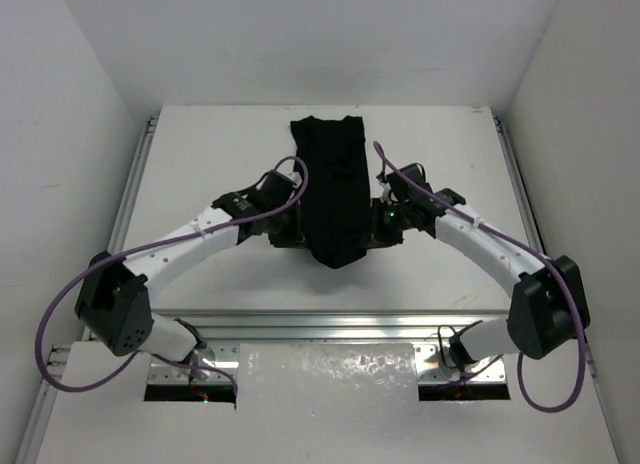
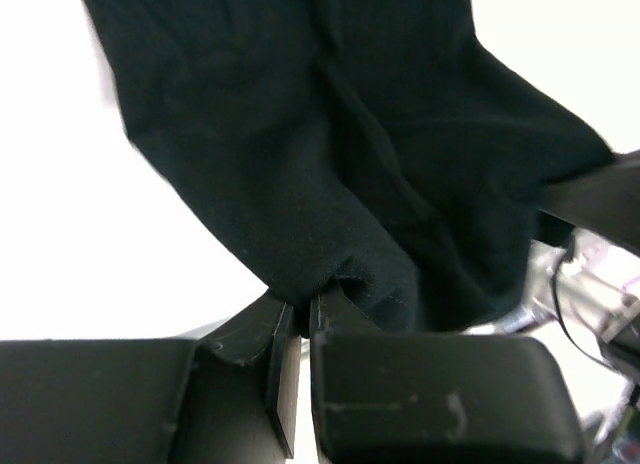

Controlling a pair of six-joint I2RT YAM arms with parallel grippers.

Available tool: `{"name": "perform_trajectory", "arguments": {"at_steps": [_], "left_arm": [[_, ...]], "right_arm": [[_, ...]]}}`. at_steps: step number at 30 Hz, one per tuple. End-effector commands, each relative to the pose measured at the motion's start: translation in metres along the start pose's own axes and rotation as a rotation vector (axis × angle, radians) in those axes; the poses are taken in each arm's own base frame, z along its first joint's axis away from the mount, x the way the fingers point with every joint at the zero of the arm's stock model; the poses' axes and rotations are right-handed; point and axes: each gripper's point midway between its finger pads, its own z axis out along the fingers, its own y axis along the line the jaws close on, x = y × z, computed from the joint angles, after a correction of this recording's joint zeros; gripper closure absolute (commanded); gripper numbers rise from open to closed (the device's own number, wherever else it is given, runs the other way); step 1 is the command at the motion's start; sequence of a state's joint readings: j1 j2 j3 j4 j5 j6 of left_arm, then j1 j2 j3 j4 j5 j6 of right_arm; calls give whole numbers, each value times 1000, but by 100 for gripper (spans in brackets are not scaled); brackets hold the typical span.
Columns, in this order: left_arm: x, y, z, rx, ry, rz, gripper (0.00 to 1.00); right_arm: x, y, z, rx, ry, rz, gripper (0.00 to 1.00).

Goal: Fold and stack the t-shirts
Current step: Fold the tshirt

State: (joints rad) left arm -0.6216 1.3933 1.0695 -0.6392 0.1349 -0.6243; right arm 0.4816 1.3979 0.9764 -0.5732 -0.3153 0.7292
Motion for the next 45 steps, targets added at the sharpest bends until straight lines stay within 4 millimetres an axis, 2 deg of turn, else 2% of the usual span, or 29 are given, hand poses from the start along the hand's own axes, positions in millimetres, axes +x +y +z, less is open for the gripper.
{"name": "perform_trajectory", "arguments": {"at_steps": [1, 4, 7, 8, 10, 11, 13, 15, 17, 26, 29, 31, 32, 33, 39, 40, 41, 43, 45], "left_arm": [[-17, 12, 9, -66, -19, 9, 100], [-28, 15, 26, -79, -3, -9, 100], [-47, 16, 33, -82, -19, -33, 100], [-60, 14, 32, -70, -41, -42, 100], [-68, 15, 37, -65, -42, -51, 100], [-80, 12, 35, -55, -62, -52, 100], [-94, 9, 38, -54, -72, -54, 100], [-101, 15, 42, -74, -65, -67, 100], [-113, 14, 40, -60, -78, -74, 100], [-139, 25, 65, -66, -56, -122, 100], [-149, 25, 78, -46, -57, -129, 100], [-154, 26, 84, -41, -57, -134, 100], [-153, 31, 94, -52, -43, -140, 100], [-160, 31, 95, -55, -56, -145, 100], [-180, 43, 113, -78, -83, -196, 100], [-178, 46, 122, -83, -66, -203, 100], [-188, 44, 123, -83, -84, -204, 100], [-188, 51, 131, -109, -72, -226, 100], [-195, 51, 132, -104, -90, -238, 100]], "right_arm": [[-26, -6, -4, 28, -32, 15, 98], [-43, -8, -1, 12, -32, 22, 98], [-60, -10, 3, 6, -33, 22, 98], [-70, -10, 1, -5, -44, 18, 99], [-83, -7, 1, -16, -56, 12, 99], [-85, -13, 6, -12, -35, 21, 99], [-99, -9, 5, -21, -50, 4, 100], [-106, -13, 11, -19, -36, 15, 99], [-117, -14, 13, -26, -37, 9, 99], [-160, -23, 22, -57, -52, 21, 99], [-175, -27, 32, -73, -47, 24, 99], [-179, -30, 38, -74, -33, 28, 100], [-185, -29, 37, -80, -43, 15, 100], [-186, -30, 41, -81, -37, 14, 100], [-192, -54, 74, -58, -5, 39, 100], [-194, -57, 77, -56, -7, 45, 100], [-197, -58, 79, -67, -8, 47, 100], [-200, -66, 90, -68, -2, 60, 100], [-208, -66, 93, -81, -4, 59, 100]]}}
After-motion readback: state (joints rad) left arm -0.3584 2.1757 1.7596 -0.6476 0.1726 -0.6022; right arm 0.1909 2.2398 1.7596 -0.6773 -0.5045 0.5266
